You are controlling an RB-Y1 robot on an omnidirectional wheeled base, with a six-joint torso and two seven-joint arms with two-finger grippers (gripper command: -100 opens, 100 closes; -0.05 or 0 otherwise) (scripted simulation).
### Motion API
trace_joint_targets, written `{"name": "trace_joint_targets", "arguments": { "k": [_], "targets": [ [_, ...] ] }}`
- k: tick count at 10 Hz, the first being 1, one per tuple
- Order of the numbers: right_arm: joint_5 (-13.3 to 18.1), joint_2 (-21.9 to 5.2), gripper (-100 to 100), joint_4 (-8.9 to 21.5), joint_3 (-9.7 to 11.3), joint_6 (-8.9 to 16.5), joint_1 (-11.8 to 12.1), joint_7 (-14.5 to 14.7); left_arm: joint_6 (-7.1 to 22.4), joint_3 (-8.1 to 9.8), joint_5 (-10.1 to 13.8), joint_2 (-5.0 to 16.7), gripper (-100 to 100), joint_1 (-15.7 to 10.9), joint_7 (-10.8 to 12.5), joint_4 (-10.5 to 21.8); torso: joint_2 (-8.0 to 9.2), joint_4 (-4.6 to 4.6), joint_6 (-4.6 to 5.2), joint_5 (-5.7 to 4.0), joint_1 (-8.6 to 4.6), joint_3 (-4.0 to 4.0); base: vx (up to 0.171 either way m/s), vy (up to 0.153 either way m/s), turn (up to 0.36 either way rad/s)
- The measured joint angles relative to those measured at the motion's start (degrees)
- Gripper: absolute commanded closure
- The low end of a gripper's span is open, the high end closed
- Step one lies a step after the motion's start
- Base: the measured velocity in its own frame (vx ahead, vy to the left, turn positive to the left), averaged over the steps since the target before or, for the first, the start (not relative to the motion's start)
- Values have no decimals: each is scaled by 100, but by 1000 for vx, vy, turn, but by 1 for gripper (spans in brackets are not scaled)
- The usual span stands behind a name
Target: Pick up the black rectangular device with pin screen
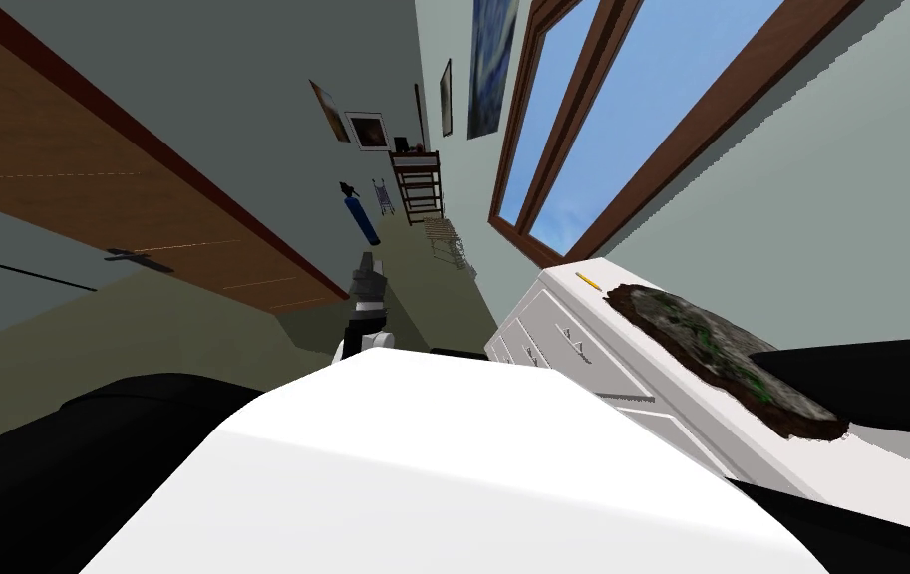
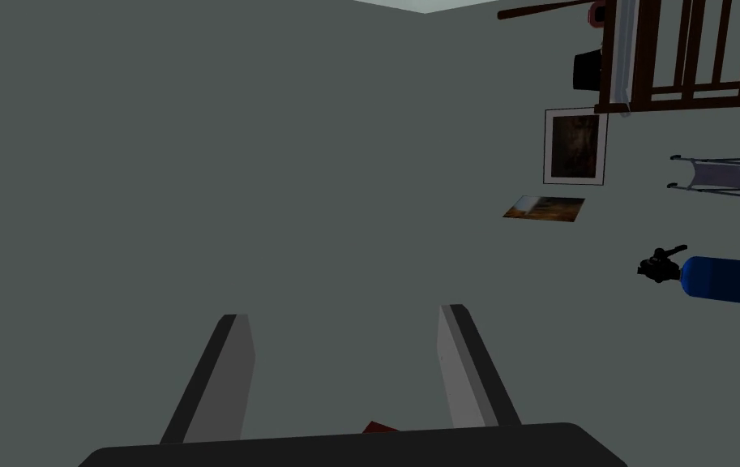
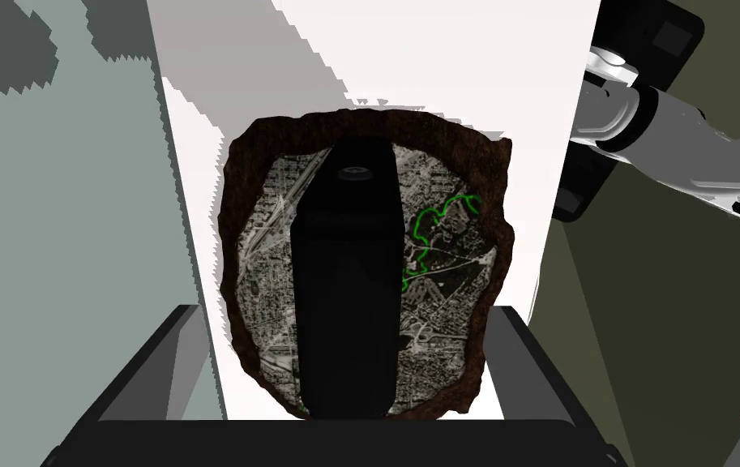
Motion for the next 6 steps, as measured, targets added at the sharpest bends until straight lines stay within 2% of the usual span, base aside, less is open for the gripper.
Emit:
{"name": "trace_joint_targets", "arguments": {
  "k": [3,4,6],
  "targets": [
    [83,263,-100,55,-65,233,90,3,0,-1,0,-1,0,0,0,0,14,4,0,11,42,9,-23,66,-5],
    [86,270,100,54,-65,251,91,4,0,-1,0,-1,0,0,0,0,11,4,0,11,32,8,-2,7,-1],
    [85,267,100,55,-64,249,91,1,0,0,0,0,0,0,0,0,8,3,-1,4,19,6,0,0,0]
  ]
}}
